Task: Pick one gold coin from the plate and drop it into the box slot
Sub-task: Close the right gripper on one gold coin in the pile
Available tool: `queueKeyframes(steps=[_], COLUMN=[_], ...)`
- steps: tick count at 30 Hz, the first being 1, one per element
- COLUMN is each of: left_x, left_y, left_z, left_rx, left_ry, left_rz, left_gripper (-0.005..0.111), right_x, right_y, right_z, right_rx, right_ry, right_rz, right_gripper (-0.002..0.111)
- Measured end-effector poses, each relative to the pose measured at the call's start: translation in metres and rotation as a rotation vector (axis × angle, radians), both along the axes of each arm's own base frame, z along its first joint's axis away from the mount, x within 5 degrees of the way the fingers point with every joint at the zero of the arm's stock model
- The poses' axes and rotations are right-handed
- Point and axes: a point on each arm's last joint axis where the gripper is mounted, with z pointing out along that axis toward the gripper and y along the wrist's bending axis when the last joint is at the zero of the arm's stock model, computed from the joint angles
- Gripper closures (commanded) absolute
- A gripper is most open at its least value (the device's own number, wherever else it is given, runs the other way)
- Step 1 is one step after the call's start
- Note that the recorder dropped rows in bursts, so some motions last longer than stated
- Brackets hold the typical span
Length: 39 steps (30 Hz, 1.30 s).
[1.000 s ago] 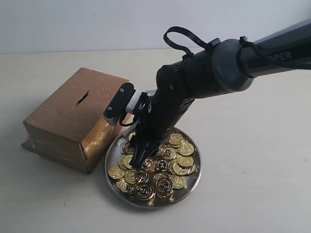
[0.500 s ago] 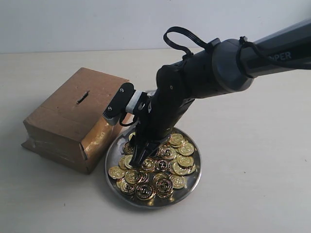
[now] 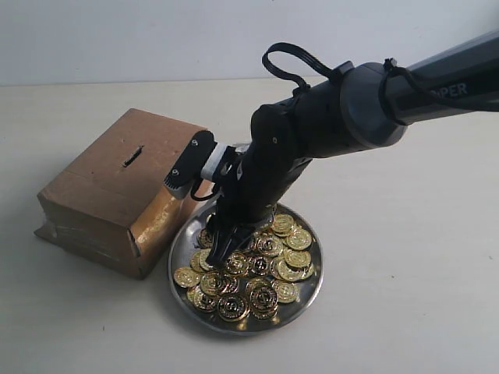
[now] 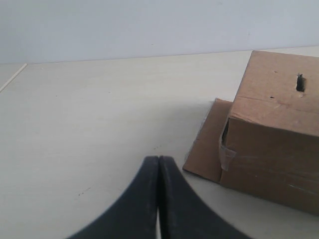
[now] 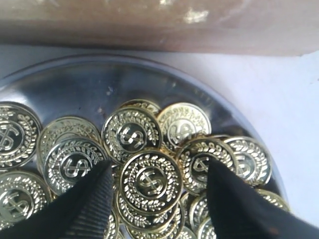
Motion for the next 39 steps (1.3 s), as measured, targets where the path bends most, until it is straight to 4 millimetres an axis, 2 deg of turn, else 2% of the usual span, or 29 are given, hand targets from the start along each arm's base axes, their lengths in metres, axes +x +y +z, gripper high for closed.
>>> queueKeyframes(steps=[17, 23, 30, 39], left_x=[0.000, 0.000, 0.000, 0.000], left_y=[0.000, 0.000, 0.000, 0.000], left_z=[0.000, 0.000, 0.000, 0.000], left_rx=[0.000, 0.000, 0.000, 0.000], left_ry=[0.000, 0.000, 0.000, 0.000], left_rz=[0.000, 0.000, 0.000, 0.000], left_gripper=[0.107, 0.107, 0.107, 0.107], right_x=[0.002, 0.002, 0.002, 0.002], right_y=[0.001, 0.001, 0.001, 0.001], right_z=[-0.011, -0.012, -0.012, -0.012], right_rx=[-0.001, -0.002, -0.002, -0.005], right_ry=[-0.003, -0.001, 0.000, 0.009], right_rz=[-0.006, -0.006, -0.009, -0.012], right_gripper=[0.055, 0.065, 0.088, 0.090])
